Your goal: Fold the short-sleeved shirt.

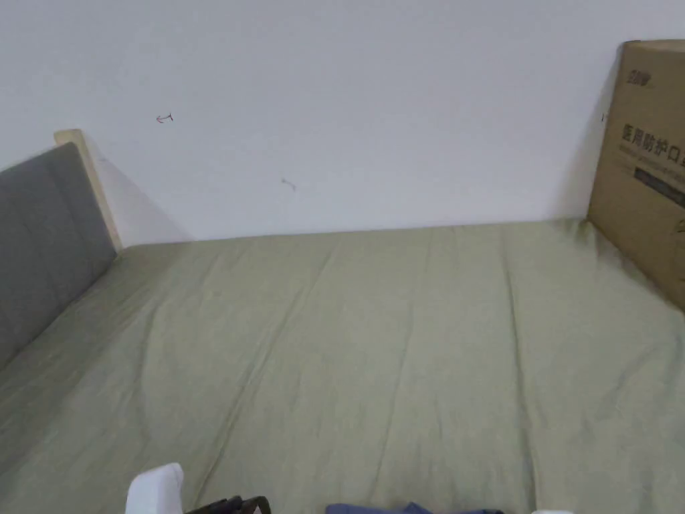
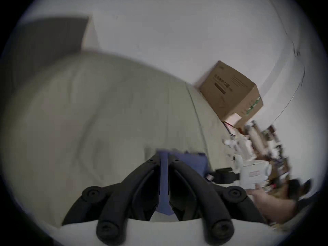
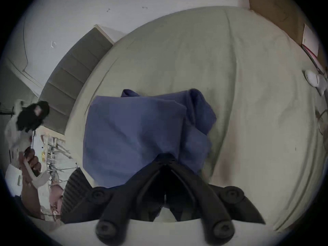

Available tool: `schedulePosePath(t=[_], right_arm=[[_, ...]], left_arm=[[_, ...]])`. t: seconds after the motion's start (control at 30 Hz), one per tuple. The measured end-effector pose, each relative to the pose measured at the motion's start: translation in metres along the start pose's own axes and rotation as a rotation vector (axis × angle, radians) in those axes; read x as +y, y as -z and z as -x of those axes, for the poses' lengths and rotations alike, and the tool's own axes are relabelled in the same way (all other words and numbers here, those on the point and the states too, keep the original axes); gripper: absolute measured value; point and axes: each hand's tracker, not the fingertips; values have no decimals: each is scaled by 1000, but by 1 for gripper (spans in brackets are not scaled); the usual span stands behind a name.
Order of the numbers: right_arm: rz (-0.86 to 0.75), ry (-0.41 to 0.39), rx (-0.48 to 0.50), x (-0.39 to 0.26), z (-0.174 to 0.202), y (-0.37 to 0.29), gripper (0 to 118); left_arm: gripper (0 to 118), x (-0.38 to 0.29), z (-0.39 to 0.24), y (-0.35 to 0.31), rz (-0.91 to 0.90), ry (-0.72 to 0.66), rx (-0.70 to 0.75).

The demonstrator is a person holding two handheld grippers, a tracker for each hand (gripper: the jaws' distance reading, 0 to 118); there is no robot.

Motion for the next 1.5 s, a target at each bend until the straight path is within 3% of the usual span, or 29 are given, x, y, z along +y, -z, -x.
schedulePosePath(t=[0.07, 0.17, 0.2, 0.23, 0.27, 0.47, 0.53, 0.63, 0.77, 0.83, 0.9, 0.93, 1.0, 1.13, 1.23, 1.37, 1.5], right_arm=[[-9, 3, 37, 0, -3, -2, 0], [6, -7, 44, 3, -5, 1, 0], [12, -5, 48, 5, -7, 2, 0], [18, -3, 51, 6, -8, 3, 0], [23, -1, 53, 7, -8, 4, 0], [35, 19, 74, 8, -13, 4, 0], [35, 44, 87, 7, -15, 4, 0], [34, 87, 107, 7, -19, 5, 0], [27, 107, 117, 4, -23, 6, 0], [21, 114, 118, 3, -23, 6, 0], [15, 126, 118, 2, -23, 6, 0], [19, 151, 166, 0, -23, 7, 0], [16, 149, 124, -2, -18, 6, 0], [-33, 51, 57, -4, 1, -11, 0], [-62, 49, 86, -8, 11, -33, 0], [-117, 95, 121, -14, 23, -70, 0], [-155, 91, 112, -14, 31, -95, 0]], left_arm=[[27, -6, 25, 21, 75, -112, -88], [73, -18, 57, 53, 157, -245, -230], [98, -23, 65, 64, 175, -297, -279], [114, -26, 71, 75, 200, -342, -319], [118, -29, 76, 85, 218, -364, -363], [118, -58, 80, 156, 356, -523, -559], [118, -57, 66, 170, 344, -461, -655], [118, -61, 51, 185, 410, -420, -651], [117, -60, 39, 180, 410, -303, -542], [95, -61, 37, 170, 401, -224, -423], [39, -59, 35, 160, 379, -84, -229], [38, -63, 38, 159, 374, -102, -257], [37, -63, 34, 158, 355, -214, -287], [31, -54, 15, 145, 337, -145, -251], [29, -37, 13, 117, 268, -143, -295], [29, 9, 35, 65, 199, -102, -228], [29, 62, 76, 7, 206, -2, -37]])
